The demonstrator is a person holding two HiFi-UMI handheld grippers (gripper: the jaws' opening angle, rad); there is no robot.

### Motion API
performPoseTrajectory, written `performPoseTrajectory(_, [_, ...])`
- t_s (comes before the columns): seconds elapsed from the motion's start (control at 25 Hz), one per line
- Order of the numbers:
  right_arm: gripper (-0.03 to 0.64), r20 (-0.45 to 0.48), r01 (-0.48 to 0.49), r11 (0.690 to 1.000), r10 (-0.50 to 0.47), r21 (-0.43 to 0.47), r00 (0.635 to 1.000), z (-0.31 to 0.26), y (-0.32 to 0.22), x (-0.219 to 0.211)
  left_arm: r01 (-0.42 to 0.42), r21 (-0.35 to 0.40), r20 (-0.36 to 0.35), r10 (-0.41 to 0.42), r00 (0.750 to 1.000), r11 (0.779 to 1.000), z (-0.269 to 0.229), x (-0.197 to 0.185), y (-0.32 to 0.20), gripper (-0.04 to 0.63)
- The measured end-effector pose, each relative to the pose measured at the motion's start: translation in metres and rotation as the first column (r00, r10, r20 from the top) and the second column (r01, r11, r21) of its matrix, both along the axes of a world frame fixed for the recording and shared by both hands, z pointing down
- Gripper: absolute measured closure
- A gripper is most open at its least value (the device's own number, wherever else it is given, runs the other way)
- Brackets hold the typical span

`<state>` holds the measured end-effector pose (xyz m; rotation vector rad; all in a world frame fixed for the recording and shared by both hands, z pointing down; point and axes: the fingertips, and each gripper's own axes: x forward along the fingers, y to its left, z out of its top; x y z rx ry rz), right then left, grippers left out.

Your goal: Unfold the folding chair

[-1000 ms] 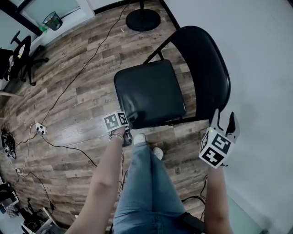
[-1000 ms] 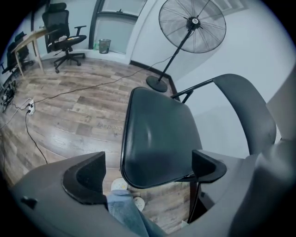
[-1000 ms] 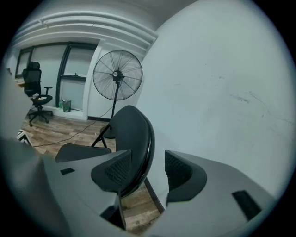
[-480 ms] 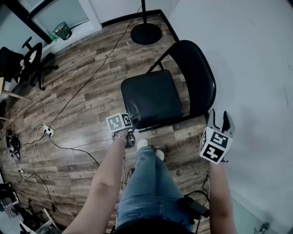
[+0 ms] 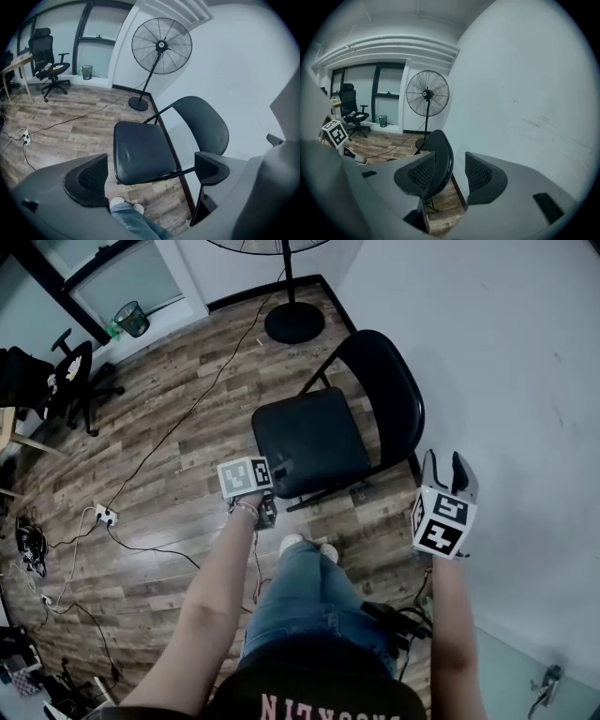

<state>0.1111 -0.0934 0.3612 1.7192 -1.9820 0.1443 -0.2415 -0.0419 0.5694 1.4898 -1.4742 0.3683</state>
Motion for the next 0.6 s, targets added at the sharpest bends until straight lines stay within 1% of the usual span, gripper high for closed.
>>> performPoseTrajectory(0.12, [0.433,0.016,0.017,1.000,-0.017,-0.003,1.000,-0.011,0.009,-0.008,-0.012,0.026,0.010,0.012,1.000,1.000,-0.021,-0.004,0.000,0.043])
performPoseTrajectory(0.32, [0.433,0.039,0.032,0.999,-0.032,-0.018,0.999,-0.028,0.023,-0.013,-0.045,0.093,0.019,0.043,0.999,0.995,-0.058,0.004,-0.003,0.043])
performPoseTrajectory(0.52, [0.433,0.122,0.027,1.000,-0.026,-0.002,0.992,-0.040,0.027,-0.024,-0.111,0.173,0.062,0.102,0.993,0.979,-0.095,0.007,-0.012,0.043])
performPoseTrajectory(0.6, [0.433,0.154,0.028,1.000,-0.027,-0.005,0.988,-0.044,0.031,-0.030,-0.123,0.199,0.076,0.110,0.991,0.972,-0.108,0.008,-0.013,0.043])
